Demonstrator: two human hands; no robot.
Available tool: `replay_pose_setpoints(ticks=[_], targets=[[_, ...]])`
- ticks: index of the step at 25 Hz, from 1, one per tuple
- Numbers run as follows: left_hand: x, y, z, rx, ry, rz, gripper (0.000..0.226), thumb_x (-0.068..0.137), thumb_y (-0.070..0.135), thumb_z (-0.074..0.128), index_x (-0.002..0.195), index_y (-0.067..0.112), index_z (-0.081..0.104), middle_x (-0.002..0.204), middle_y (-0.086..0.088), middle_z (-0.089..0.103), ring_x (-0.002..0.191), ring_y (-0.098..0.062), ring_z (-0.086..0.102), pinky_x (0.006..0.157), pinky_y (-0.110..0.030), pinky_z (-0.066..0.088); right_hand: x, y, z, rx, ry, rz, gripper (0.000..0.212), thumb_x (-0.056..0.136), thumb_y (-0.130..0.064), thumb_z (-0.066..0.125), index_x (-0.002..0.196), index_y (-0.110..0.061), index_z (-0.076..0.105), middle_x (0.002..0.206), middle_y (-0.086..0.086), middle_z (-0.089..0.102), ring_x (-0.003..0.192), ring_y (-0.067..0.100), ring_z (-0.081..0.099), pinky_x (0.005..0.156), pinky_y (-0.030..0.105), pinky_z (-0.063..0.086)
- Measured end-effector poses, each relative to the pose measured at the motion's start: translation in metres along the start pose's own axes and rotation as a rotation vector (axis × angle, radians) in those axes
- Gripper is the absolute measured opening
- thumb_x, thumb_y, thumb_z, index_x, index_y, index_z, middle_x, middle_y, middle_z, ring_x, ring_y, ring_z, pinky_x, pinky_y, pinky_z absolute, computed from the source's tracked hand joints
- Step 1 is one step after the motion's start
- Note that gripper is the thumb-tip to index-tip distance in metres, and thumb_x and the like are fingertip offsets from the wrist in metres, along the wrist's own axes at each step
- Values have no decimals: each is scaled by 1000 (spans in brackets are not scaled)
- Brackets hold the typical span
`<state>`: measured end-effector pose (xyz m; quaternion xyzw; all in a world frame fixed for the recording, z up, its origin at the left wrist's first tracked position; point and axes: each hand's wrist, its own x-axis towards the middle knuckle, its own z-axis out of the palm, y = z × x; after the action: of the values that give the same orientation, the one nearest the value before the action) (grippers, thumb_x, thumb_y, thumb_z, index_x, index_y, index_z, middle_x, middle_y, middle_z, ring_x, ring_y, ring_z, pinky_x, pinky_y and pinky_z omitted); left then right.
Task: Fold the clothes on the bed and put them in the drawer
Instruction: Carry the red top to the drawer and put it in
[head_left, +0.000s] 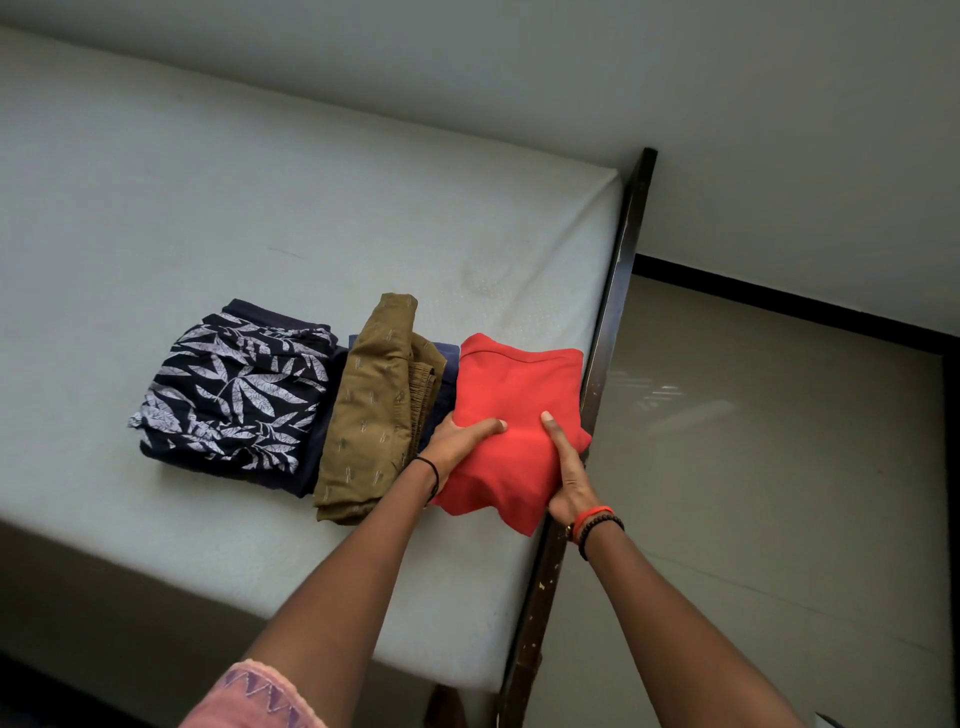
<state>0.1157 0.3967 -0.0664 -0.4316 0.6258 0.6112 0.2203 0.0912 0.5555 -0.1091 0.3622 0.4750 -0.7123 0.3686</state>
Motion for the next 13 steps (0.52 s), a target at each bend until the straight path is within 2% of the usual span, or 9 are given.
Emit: replay_pose_setpoints(ticks=[3,5,10,13], targets=[[-19,14,-4,-13,-23,23,86,44,54,79,122,24,59,118,1,65,104,-18,62,99,-38,48,-20,-12,2,30,-65,-10,79,56,-47,88,124,-15,62,115,14,69,106,31,66,96,53,50],[-32,23,-6,-12,-38,39,80,47,53,80,120,25,60,115,2,66,102,-17,63,98,-37,49,-34,-19,4,42,-81,-30,77,58,-46,86,124,-15,61,114,14,70,106,30,67,96,53,50],[-67,42,-9,-72,-124,52,73,49,51,85,114,27,62,111,2,69,101,-20,66,98,-41,49,-73,-38,8,36,-87,-47,88,50,-48,90,126,-15,59,113,14,70,104,31,67,93,53,51],[-88,49,-6,-90,-145,58,75,49,50,87,115,26,61,111,0,70,101,-21,66,97,-42,51,-98,-47,4,39,-110,-64,87,51,-47,90,125,-13,59,112,15,70,103,31,68,94,52,51]])
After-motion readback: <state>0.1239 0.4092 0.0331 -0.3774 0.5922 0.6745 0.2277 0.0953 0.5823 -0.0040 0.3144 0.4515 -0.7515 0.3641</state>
